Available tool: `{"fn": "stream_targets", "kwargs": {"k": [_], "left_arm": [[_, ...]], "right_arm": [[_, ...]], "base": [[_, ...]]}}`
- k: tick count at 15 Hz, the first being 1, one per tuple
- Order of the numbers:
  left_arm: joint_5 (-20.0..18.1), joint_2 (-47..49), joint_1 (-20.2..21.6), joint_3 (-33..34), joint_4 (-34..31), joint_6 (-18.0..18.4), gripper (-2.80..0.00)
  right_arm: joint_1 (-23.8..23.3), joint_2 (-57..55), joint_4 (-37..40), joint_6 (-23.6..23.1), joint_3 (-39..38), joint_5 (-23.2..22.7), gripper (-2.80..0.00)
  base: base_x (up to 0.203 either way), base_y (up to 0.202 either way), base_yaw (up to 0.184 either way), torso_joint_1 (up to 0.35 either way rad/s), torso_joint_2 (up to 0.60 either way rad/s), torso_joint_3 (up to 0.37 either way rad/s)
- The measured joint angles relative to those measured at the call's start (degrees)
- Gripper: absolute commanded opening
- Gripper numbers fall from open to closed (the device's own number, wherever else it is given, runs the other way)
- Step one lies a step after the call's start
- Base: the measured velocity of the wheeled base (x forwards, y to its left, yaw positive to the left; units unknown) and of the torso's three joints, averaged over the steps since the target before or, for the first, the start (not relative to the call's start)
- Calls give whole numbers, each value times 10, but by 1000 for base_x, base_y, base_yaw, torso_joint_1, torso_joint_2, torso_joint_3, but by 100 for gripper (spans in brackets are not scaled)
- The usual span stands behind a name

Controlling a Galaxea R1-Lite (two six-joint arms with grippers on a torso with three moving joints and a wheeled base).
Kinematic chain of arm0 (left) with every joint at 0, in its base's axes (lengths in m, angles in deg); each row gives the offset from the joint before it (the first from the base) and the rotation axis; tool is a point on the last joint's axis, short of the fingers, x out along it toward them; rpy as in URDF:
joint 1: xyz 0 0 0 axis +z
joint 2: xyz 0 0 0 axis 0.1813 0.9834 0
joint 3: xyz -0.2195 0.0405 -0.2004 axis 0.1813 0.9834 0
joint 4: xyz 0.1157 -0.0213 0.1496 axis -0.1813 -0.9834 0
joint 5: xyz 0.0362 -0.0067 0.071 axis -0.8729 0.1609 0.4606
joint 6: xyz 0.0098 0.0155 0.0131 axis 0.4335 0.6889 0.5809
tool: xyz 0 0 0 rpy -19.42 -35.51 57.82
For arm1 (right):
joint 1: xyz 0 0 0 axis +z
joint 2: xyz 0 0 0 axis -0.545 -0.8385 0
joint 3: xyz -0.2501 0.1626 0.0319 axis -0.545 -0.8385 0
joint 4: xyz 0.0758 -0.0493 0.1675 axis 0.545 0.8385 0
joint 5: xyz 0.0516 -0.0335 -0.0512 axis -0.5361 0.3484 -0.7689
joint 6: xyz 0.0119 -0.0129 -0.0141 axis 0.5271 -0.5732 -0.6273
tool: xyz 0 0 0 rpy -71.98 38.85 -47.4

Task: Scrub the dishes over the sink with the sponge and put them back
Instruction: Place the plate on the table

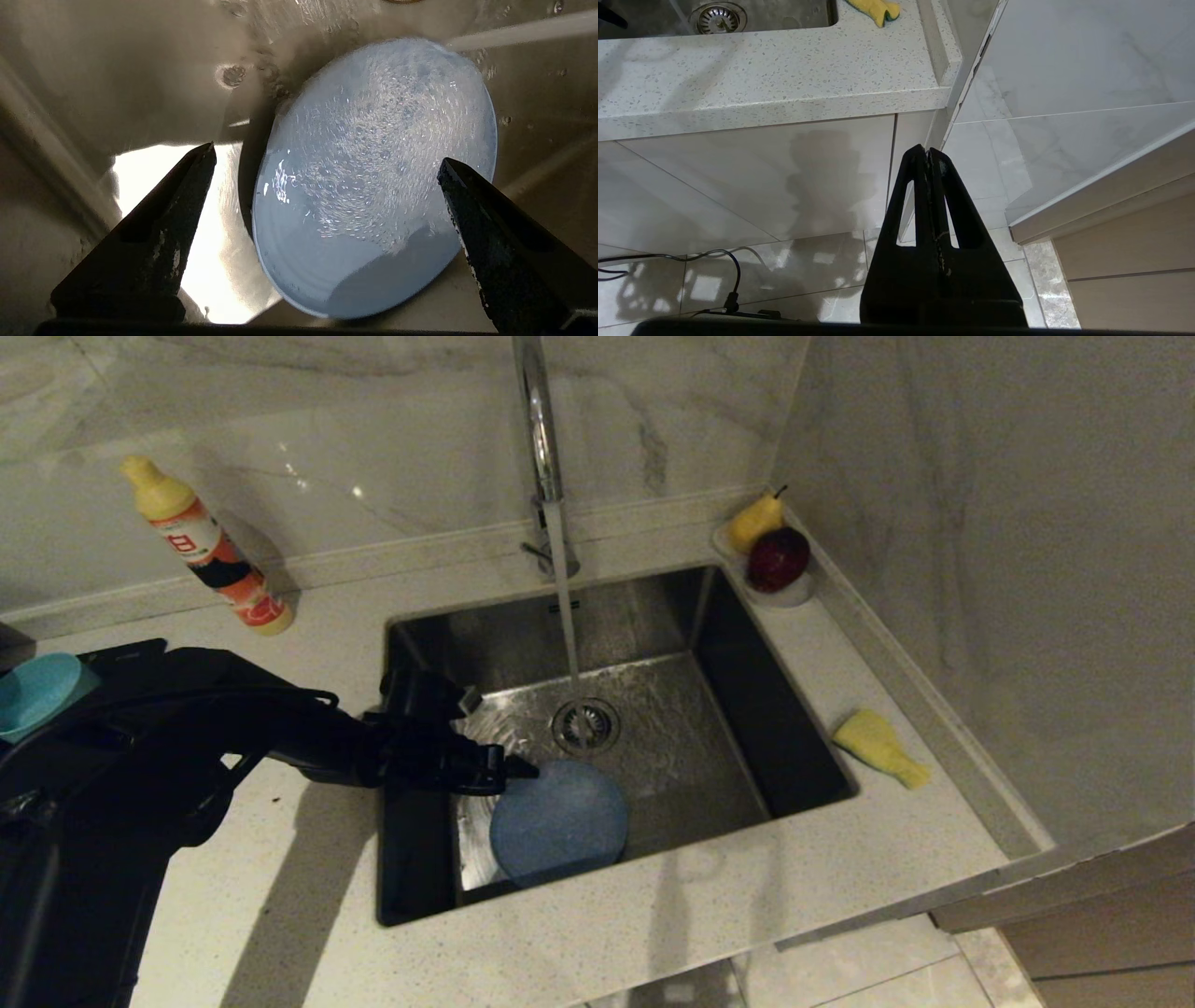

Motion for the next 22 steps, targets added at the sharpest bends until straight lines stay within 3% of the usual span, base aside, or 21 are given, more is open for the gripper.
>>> {"fn": "stream_targets", "kwargs": {"k": [10, 22], "left_arm": [[24, 20, 0, -40, -7, 0, 0], [25, 50, -1, -78, -7, -10, 0]], "right_arm": [[0, 0, 0, 0, 0, 0, -280], [0, 0, 0, 0, 0, 0, -280]], "base": [[0, 0, 0, 0, 0, 0], [0, 0, 0, 0, 0, 0]]}}
